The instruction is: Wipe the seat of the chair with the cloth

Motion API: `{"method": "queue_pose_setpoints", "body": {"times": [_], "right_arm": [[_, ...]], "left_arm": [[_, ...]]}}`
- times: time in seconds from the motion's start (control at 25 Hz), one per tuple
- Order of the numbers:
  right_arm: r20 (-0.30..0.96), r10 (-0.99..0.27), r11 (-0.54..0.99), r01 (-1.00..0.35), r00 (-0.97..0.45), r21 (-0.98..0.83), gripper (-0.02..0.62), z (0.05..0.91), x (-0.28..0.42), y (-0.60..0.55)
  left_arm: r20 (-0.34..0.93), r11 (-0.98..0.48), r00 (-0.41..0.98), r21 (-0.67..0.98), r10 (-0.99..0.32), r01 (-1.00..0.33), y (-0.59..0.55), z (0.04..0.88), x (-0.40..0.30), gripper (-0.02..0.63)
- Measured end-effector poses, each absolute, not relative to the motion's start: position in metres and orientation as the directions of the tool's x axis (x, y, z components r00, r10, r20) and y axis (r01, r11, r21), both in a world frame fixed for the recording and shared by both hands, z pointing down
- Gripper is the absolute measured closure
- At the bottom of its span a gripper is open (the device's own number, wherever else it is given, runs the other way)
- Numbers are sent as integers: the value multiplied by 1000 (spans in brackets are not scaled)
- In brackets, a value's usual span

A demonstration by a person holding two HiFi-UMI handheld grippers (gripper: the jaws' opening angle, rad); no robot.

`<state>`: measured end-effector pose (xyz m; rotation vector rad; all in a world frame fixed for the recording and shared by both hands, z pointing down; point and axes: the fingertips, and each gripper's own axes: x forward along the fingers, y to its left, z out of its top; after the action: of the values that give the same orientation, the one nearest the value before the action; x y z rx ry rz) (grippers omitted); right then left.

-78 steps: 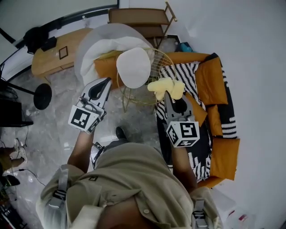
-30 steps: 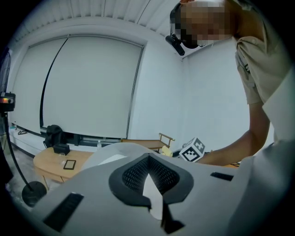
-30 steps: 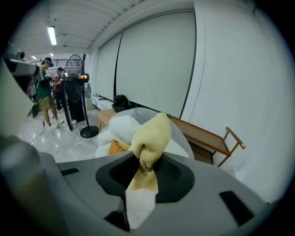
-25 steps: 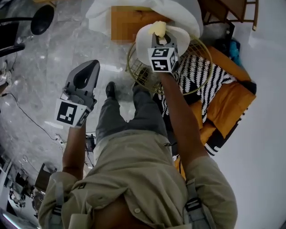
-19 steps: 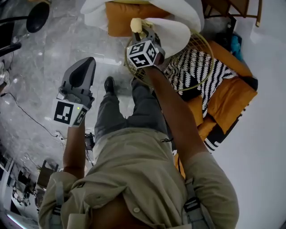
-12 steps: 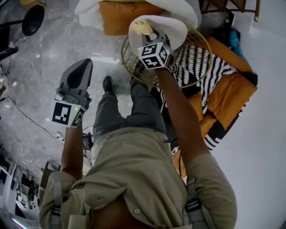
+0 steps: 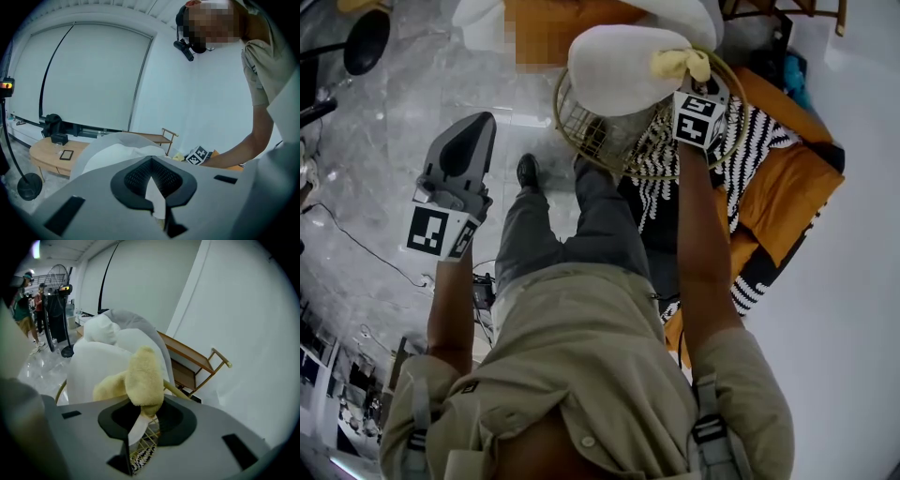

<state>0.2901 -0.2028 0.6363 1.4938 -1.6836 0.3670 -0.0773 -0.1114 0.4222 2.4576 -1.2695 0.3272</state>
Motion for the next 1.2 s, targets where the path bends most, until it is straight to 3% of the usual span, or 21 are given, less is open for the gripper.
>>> {"method": "queue_pose_setpoints", "body": {"times": [0.24, 0.48, 0.6, 0.88, 1.12, 1.2], "right_arm": [[752, -659, 294, -932, -34, 215, 489, 650, 214, -204], [816, -498, 598, -798, -293, 78, 489, 692, 55, -175], [826, -454, 646, -762, -335, 46, 489, 695, 24, -164], [820, -514, 534, -842, -250, 78, 489, 692, 97, -183], [810, -586, 169, -975, 21, 147, 489, 678, 276, -202], [797, -598, 116, -974, 87, 194, 491, 670, 312, -202]], "left_arm": [[371, -520, 554, 197, -745, -831, -102, 423, -85, 591], [384, -495, 530, 195, -756, -847, -94, 430, -94, 591], [383, -488, 524, 194, -761, -851, -93, 431, -96, 591], [380, -494, 532, 202, -756, -846, -96, 435, -92, 591], [369, -514, 550, 200, -749, -834, -103, 429, -80, 591], [370, -520, 556, 201, -744, -830, -104, 430, -76, 591]]}}
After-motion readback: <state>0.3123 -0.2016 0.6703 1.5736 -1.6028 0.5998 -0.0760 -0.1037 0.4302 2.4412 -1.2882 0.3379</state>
